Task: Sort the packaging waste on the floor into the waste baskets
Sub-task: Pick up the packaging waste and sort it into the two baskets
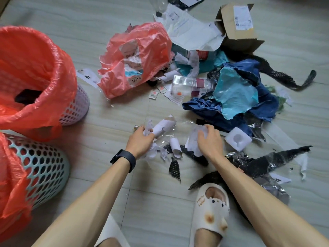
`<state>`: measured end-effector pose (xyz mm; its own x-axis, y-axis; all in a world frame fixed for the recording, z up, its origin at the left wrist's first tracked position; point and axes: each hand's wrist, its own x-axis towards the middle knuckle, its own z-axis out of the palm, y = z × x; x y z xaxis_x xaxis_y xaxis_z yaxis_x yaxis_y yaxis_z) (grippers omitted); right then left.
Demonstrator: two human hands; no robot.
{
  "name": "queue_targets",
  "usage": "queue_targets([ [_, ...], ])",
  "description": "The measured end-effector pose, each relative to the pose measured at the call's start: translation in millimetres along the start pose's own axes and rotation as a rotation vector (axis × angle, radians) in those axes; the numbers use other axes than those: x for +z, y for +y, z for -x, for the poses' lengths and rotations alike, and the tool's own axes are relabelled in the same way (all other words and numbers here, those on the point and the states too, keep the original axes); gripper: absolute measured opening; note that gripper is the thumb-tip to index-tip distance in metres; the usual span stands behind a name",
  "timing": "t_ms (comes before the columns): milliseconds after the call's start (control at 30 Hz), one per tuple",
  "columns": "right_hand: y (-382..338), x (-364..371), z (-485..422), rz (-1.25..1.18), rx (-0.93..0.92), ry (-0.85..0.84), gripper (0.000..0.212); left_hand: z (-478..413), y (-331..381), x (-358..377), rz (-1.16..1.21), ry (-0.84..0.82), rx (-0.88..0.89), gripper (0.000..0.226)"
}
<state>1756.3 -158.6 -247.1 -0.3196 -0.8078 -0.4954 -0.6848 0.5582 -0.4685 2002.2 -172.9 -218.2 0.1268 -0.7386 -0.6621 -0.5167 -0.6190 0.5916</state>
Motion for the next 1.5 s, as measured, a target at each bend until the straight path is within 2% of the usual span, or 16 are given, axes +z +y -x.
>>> queue_targets([
  [67,-15,10,0,0.013,-0.024,-0.071,0.074,-2,-4,-3,-0.028,-0.025,0.006,0.025],
  [133,-25,19,-3,0.092,-0.073,-0.126,0.085,-4,-8,-4,-0.073,-0.058,0.007,0.032],
  [167,-28,24,-6,0.115,-0.095,-0.136,0.08,-4,-9,-5,-0.088,-0.069,0.004,0.035],
  [267,-31,35,-17,0.15,-0.145,-0.086,0.036,-6,-9,-7,-0.074,-0.086,-0.012,0.042],
  [333,-32,34,-17,0.087,-0.138,-0.012,0.023,-7,-9,-10,-0.058,-0.078,-0.03,0.043],
  [500,-32,15,-8,-0.245,0.004,0.027,0.027,-10,-14,-12,-0.019,-0.057,-0.026,0.027],
  [600,-37,8,-8,-0.47,0.098,0.011,0.032,-7,-10,-12,0.033,-0.07,-0.017,0.04],
  [700,-51,3,-6,-0.694,0.18,-0.058,0.038,1,4,-13,0.079,-0.113,0.027,0.034],
  [800,-78,-4,2,-0.848,0.156,-0.179,0.018,8,25,-21,0.106,-0.187,0.08,0.049],
  [867,-95,-6,9,-0.858,0.099,-0.28,0.014,7,36,-28,0.132,-0.201,0.131,0.065],
  [933,-110,-9,16,-0.84,0.033,-0.366,0.013,6,46,-36,0.18,-0.193,0.197,0.065],
  [1033,-136,-13,24,-0.88,0.009,-0.49,0.013,10,61,-54,0.159,-0.136,0.257,0.044],
  [1133,-168,-19,32,-0.923,-0.004,-0.583,0.01,15,66,-75,0.137,-0.091,0.312,0.035],
  [1233,-203,-18,41,-1.007,0.032,-0.644,0.034,23,63,-106,0.164,0.048,0.314,0.03],
  [1400,-256,-7,64,-1.003,0.03,-0.681,0.02,30,41,-150,0.196,0.171,0.27,0.068],
  [1500,-280,-1,78,-1.035,-0.029,-0.705,0.007,39,28,-170,0.3,0.139,0.281,0.055],
])
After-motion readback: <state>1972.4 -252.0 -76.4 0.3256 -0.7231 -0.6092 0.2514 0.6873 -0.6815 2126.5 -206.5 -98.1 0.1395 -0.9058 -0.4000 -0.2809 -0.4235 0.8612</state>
